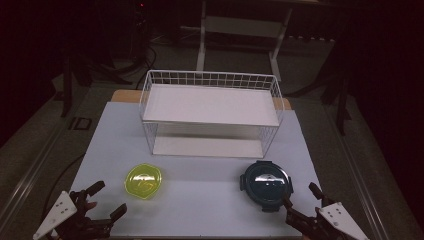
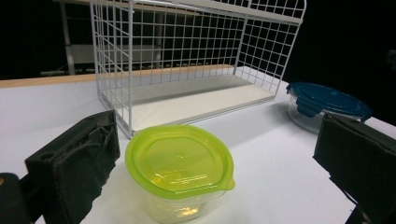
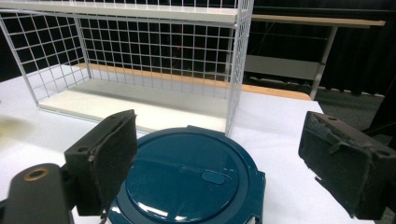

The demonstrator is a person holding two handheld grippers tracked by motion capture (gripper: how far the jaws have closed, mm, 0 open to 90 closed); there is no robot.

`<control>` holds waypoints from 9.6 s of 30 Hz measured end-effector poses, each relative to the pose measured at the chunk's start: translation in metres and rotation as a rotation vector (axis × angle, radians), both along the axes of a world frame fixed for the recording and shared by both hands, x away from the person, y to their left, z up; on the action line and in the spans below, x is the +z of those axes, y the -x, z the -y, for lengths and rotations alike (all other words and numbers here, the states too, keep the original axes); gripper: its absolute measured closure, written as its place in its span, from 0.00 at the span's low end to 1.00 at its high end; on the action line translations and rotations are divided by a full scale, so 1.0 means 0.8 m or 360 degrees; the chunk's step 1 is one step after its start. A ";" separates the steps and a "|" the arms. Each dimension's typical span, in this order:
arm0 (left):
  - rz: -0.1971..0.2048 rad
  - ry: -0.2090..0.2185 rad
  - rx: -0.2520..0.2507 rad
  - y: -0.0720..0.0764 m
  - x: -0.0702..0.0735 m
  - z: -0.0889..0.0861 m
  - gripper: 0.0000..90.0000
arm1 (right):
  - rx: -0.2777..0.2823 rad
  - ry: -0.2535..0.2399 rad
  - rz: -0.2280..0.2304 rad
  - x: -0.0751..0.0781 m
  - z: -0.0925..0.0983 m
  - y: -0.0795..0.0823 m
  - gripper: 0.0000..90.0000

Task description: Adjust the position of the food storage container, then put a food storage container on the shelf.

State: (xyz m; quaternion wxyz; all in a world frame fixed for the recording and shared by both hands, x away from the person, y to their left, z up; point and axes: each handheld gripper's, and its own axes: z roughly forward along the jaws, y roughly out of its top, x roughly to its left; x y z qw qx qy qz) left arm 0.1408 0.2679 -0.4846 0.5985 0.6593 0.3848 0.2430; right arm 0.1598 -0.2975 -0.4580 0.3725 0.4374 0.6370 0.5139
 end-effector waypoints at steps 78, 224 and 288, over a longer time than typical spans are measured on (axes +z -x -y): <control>-0.0026 0.0009 0.0015 0.001 -0.003 -0.004 0.00 | 0.0008 0.0222 -0.0647 -0.061 0.033 -0.105 1.00; -0.1505 0.0409 -0.0680 -0.201 -0.062 0.238 0.54 | 0.0520 0.0036 -0.0654 -0.026 -0.045 -0.104 0.16; -0.1309 0.0271 -0.0792 -0.170 -0.032 0.235 0.63 | 0.0877 -0.0725 -0.1504 -0.067 -0.007 -0.132 0.63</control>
